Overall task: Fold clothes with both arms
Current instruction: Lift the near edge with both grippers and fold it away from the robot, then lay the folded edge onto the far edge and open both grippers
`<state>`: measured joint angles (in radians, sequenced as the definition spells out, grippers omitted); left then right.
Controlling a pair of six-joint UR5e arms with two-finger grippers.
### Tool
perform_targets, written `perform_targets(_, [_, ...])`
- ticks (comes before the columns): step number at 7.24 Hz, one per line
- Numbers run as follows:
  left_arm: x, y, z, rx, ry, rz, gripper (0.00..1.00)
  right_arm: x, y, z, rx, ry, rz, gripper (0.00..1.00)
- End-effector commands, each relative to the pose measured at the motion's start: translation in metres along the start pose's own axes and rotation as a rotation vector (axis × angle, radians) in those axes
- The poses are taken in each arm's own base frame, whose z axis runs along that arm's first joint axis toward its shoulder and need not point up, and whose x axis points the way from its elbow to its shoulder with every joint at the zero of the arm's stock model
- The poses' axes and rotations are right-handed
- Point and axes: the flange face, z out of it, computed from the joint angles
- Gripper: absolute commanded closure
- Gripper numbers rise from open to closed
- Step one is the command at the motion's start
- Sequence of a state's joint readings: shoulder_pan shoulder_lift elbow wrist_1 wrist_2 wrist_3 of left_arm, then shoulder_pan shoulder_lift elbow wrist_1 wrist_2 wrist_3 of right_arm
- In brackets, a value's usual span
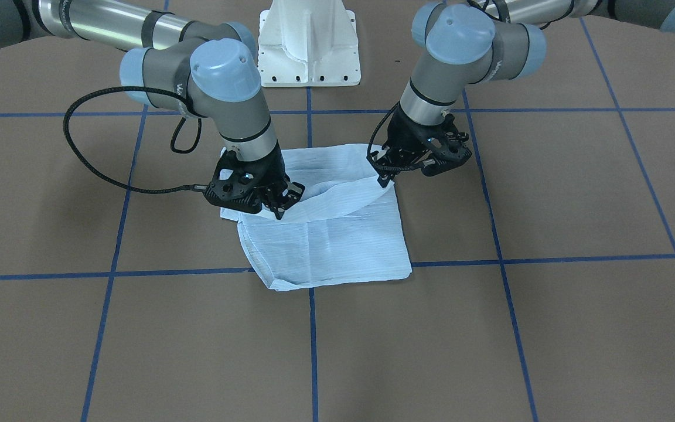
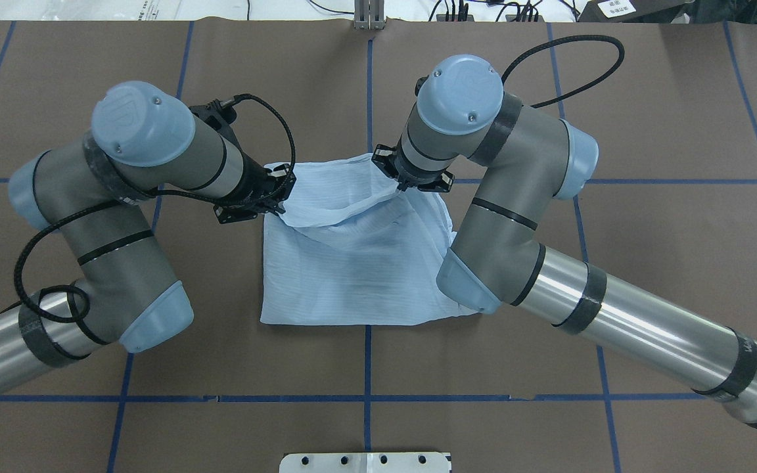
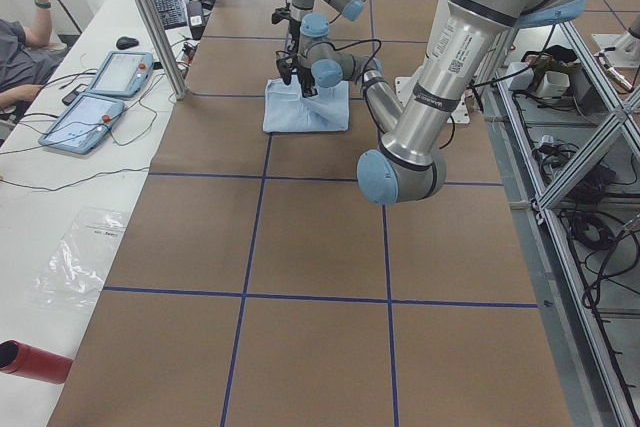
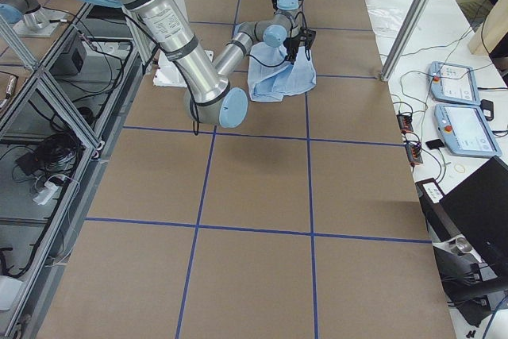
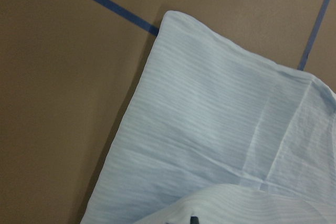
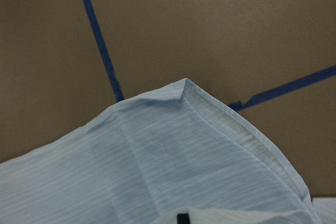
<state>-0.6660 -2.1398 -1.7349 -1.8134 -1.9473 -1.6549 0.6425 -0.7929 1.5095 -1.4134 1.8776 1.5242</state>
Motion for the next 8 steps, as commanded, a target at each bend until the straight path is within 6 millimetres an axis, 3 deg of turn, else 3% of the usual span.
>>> perform_targets(1, [0.004, -0.041, 0.024, 0.035, 0.011, 0.01, 1.0, -0.008, -0.027, 0.025, 0.016, 0.027, -0.009, 1.0])
perform_targets(4, [-0.002, -0.065, 0.044, 0.052, 0.009, 0.012, 1.0, -0.018, -0.042, 0.038, 0.023, 0.048, -0.004, 1.0])
perform_targets(6, [-0.004, -0.069, 0.052, 0.053, 0.019, 0.016, 1.0, -0.019, -0.046, 0.05, 0.024, 0.045, -0.005, 1.0])
perform_targets(8, [-0.002, -0.069, 0.052, 0.053, 0.02, 0.016, 1.0, -0.028, -0.046, 0.045, 0.024, 0.035, -0.008, 1.0])
